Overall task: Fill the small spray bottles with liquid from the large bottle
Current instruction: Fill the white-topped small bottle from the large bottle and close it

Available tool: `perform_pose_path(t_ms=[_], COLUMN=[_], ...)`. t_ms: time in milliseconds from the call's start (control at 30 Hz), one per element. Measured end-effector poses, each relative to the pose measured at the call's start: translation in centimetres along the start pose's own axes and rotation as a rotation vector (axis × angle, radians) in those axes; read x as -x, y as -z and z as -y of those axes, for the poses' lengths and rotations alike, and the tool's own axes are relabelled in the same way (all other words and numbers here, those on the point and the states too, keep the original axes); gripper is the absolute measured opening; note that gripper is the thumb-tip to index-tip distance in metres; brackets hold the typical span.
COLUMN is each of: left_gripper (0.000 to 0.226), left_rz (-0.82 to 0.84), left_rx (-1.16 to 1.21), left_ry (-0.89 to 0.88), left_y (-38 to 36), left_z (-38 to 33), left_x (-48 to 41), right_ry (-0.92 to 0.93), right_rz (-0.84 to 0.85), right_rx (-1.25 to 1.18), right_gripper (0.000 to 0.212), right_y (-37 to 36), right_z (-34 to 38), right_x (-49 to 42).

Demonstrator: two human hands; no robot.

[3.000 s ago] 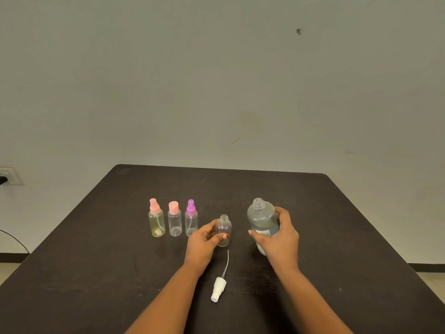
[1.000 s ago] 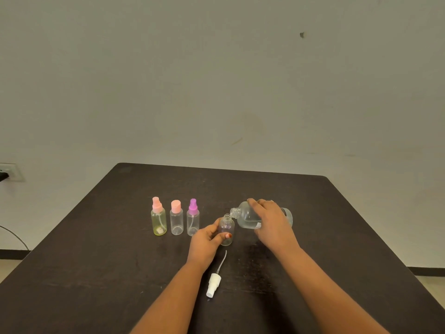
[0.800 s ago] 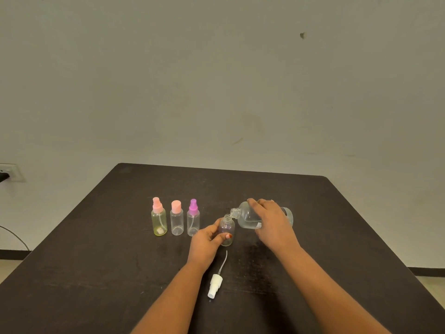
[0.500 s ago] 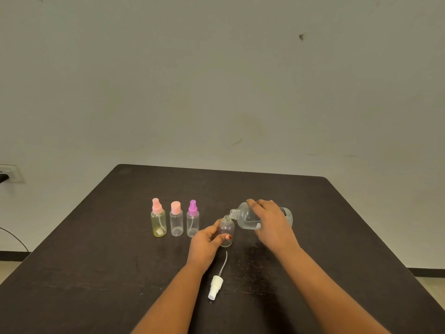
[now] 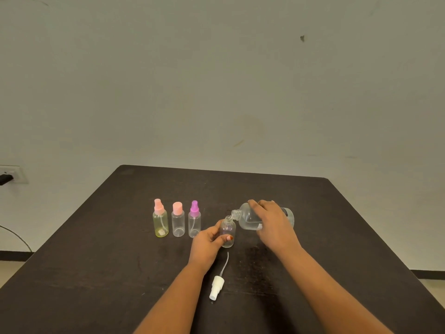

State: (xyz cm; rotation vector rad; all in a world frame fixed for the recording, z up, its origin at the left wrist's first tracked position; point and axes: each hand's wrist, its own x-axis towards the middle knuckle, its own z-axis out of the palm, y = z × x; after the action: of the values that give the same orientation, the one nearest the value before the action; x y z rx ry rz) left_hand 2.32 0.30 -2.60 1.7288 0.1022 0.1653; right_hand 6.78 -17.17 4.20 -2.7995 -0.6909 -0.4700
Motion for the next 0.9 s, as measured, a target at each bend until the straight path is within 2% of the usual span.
perform_pose_path(t_ms=[900], left_gripper=[0.043], left_rz=[0.008], left_rx=[0.036], left_ry=[0.012], left_y=[-0.17], left_z=[0.20], left_x=[-0.29], right_ry=[0.038], right_rz=[-0.017], right_rx=[0.022], right_gripper=[0.064], right_y=[0.10], right_z=[-0.10], right_x=[-0.09])
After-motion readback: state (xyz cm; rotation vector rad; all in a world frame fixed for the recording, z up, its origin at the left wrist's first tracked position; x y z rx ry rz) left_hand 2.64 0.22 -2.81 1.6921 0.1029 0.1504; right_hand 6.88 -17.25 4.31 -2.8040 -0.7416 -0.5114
